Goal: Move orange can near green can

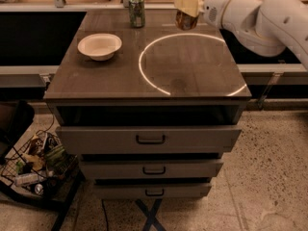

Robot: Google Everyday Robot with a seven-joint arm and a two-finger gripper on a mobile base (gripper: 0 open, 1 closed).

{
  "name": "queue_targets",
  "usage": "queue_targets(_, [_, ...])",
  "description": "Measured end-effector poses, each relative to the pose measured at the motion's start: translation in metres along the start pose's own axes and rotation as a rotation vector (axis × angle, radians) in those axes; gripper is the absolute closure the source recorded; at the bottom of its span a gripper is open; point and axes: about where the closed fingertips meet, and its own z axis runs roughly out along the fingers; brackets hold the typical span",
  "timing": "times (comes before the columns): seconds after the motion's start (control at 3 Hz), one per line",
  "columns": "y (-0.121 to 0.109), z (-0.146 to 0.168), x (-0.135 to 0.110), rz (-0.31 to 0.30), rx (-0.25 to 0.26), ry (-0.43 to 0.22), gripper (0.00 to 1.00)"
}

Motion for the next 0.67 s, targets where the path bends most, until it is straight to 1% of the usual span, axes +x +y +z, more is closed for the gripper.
queue_targets(0.33, [-0.017,0.058,-0.006,0.034,0.028,0.021,1.00])
queue_targets(0.67, [-0.030,0.114,0.010,0.060,0.075,0.067,1.00])
